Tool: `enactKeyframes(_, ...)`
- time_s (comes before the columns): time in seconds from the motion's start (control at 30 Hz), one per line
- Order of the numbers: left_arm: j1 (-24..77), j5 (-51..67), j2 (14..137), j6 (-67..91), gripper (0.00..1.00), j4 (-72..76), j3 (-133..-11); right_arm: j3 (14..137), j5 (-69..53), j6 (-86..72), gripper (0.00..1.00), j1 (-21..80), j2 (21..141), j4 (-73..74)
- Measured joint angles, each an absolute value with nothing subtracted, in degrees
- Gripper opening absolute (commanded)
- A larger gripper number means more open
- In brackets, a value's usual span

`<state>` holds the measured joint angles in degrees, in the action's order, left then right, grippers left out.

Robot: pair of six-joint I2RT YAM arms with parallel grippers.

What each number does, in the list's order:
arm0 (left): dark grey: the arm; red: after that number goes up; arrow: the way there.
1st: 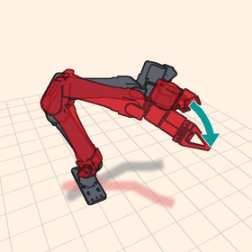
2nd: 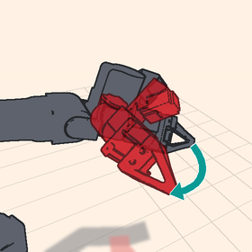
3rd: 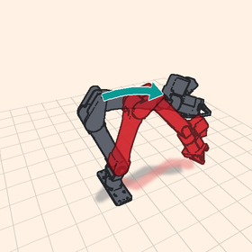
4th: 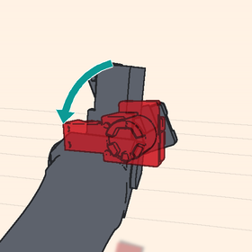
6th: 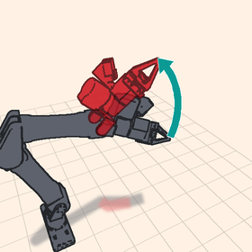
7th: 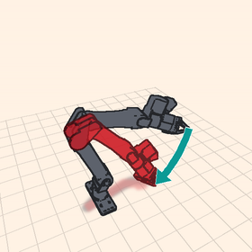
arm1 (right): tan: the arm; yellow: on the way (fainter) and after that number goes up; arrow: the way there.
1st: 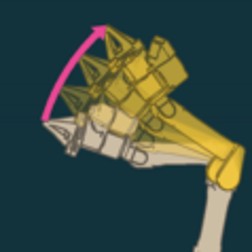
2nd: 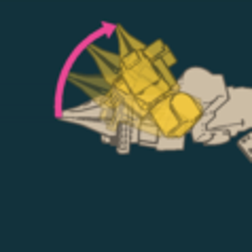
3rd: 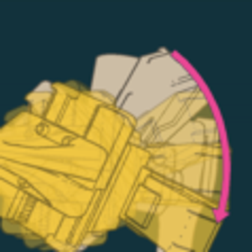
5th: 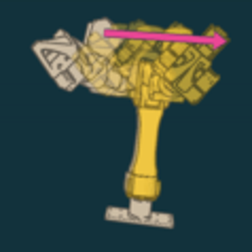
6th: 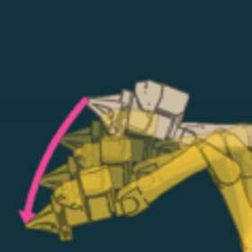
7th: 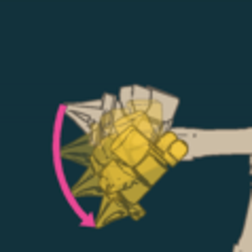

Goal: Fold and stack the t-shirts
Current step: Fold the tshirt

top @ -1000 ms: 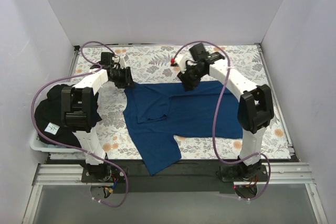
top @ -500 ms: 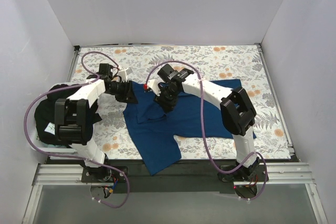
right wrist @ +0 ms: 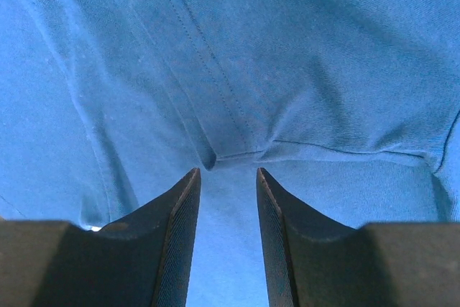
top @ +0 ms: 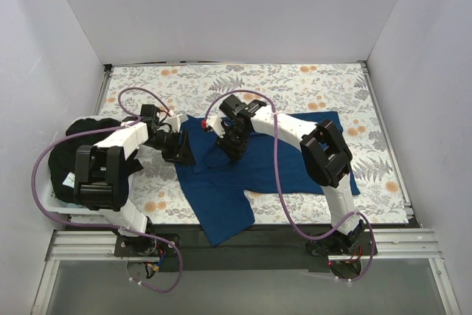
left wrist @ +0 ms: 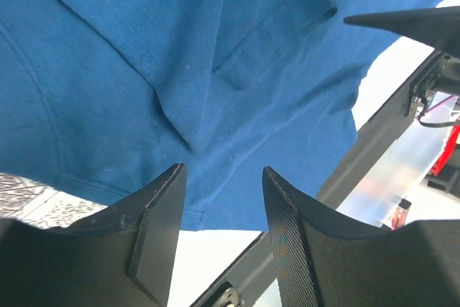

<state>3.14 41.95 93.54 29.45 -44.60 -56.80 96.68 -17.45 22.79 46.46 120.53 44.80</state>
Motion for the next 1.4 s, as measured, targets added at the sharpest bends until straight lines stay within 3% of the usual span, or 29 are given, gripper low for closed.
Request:
enactKeyframes(0.1,3.6,41.8,93.6,30.3,0.46,-44.5,-55.5,96.7,-17.0,22.7,0.37,46.7,120.6,44.8)
enactKeyframes(0.33,4.4,40.1,95.2,32.6,0.47,-43.3,-54.3,96.7,-16.3,22.3,0.01,46.7,121.6,44.6)
enactKeyframes(0.83,7.8,38.3,98.4,36.4,0.42,-38.9,-54.4,96.7,-15.1,21.7,0.01,46.6,121.6,44.4)
enactKeyframes(1.03,8.2,38.2,98.4,37.3,0.16,-38.5,-55.2,96.7,-15.1,21.6,0.01,46.6,121.6,44.4)
enactKeyframes(1.07,8.2,38.2,98.4,37.3,0.04,-38.5,-55.3,96.7,-15.1,21.6,0.01,46.6,121.6,44.4)
enactKeyframes(1.1,8.2,38.2,98.4,37.2,0.0,-38.6,-55.4,96.7,-15.1,21.6,0.01,46.5,121.6,44.4)
enactKeyframes(1.4,8.8,38.9,96.5,33.3,0.0,-41.9,-55.8,96.7,-15.1,21.3,0.01,44.9,121.4,44.4)
